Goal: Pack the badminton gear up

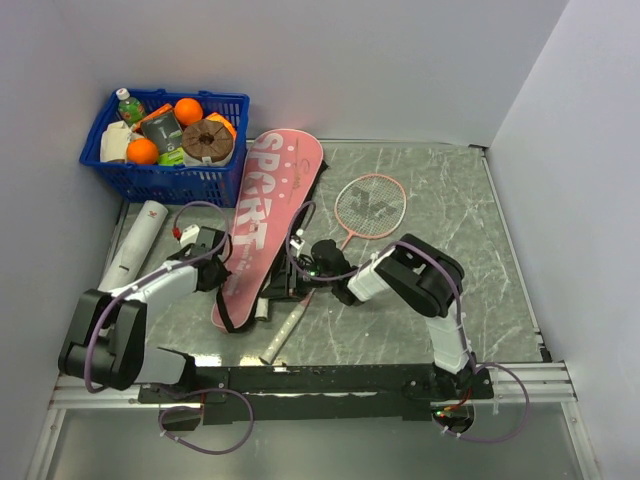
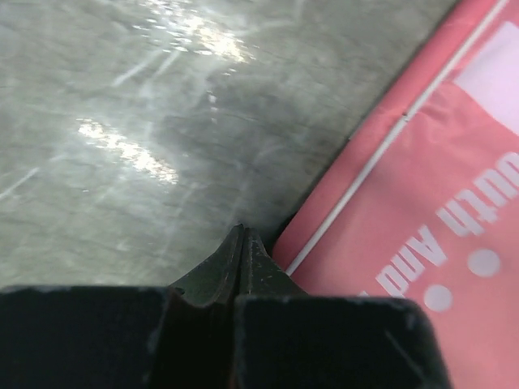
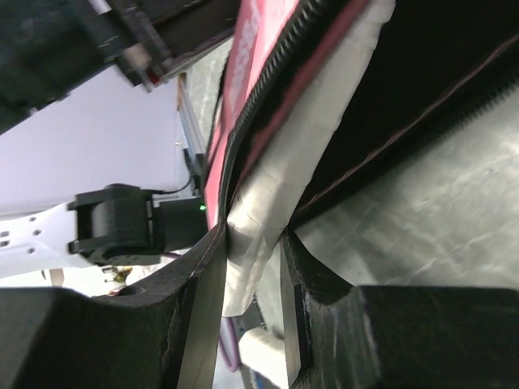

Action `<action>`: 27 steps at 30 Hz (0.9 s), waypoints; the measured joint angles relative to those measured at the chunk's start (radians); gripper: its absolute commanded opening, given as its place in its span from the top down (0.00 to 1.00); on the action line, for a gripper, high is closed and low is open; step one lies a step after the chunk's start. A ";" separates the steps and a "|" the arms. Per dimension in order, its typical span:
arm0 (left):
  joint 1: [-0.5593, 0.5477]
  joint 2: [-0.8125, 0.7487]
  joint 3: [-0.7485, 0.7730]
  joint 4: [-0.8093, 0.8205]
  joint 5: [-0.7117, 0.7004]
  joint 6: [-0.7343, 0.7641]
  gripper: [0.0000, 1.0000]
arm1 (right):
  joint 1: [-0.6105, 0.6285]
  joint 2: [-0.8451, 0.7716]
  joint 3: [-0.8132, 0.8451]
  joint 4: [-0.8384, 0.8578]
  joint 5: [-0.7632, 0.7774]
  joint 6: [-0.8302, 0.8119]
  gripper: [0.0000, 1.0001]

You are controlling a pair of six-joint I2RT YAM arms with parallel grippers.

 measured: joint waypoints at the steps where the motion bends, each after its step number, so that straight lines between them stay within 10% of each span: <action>1: 0.001 -0.007 -0.008 0.010 0.013 0.001 0.99 | 0.000 0.009 0.005 -0.001 0.001 -0.001 0.87; 15: -0.002 -0.178 -0.149 0.075 0.198 0.018 0.99 | 0.017 0.086 0.084 -0.021 0.014 -0.016 0.87; 27: -0.102 -0.211 -0.161 0.078 0.205 -0.001 0.99 | 0.054 0.103 0.159 -0.079 0.071 -0.032 0.53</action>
